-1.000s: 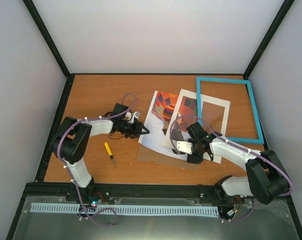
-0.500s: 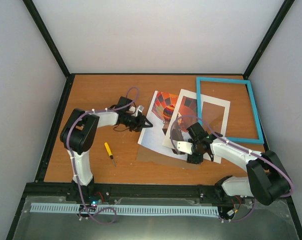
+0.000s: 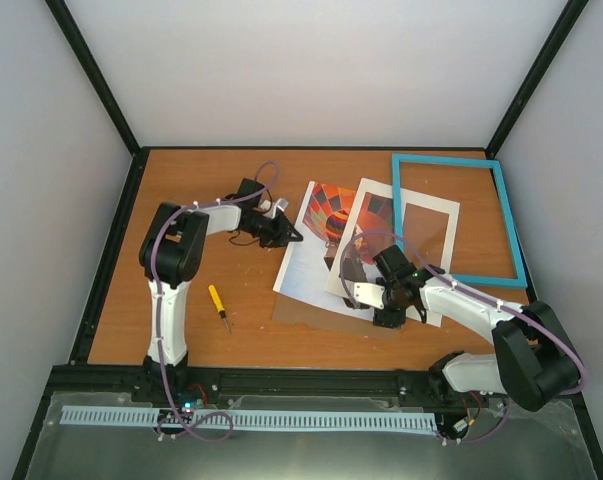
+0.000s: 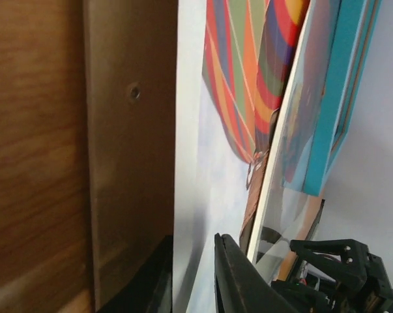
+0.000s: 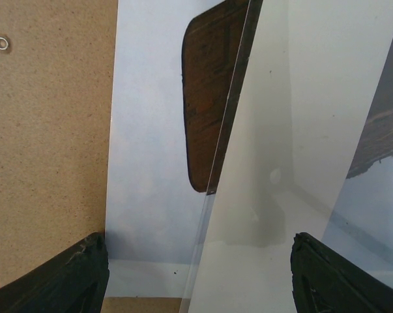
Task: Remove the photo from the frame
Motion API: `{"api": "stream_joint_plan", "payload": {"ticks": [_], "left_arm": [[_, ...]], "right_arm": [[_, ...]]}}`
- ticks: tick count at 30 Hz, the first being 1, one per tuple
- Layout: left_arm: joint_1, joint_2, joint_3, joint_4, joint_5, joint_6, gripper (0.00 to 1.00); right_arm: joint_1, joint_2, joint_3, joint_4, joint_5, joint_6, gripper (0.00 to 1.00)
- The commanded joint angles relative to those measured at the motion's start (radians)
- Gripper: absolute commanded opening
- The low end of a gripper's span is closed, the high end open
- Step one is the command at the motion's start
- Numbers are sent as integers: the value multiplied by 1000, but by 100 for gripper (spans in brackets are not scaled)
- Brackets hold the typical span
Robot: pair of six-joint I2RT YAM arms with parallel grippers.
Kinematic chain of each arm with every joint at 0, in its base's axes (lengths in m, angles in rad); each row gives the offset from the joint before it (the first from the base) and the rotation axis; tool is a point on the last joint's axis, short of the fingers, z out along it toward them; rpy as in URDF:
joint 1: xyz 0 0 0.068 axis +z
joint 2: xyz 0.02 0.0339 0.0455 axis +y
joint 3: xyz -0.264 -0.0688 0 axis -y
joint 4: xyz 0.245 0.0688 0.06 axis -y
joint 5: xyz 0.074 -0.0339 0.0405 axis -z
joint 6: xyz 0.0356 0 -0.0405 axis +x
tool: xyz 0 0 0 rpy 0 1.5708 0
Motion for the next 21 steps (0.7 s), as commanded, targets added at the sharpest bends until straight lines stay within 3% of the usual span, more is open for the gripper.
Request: {"api": "stream_joint_plan", "payload": {"ticks": [1,9,15,21], "left_arm": [[8,21,61,-18,82,51,14],[3,16,50,-11,111,64,18],[-3,-41,34,-72,23,94,2],[43,-240,-142,-91,-68,85,1]], "right_arm": [[9,53,-61,68,15,14,74],[9,60,-56,69,12,14,74],[7,-13,34,-31,33,37,74],[-18,-177,184,-194,-23,42,81]]}}
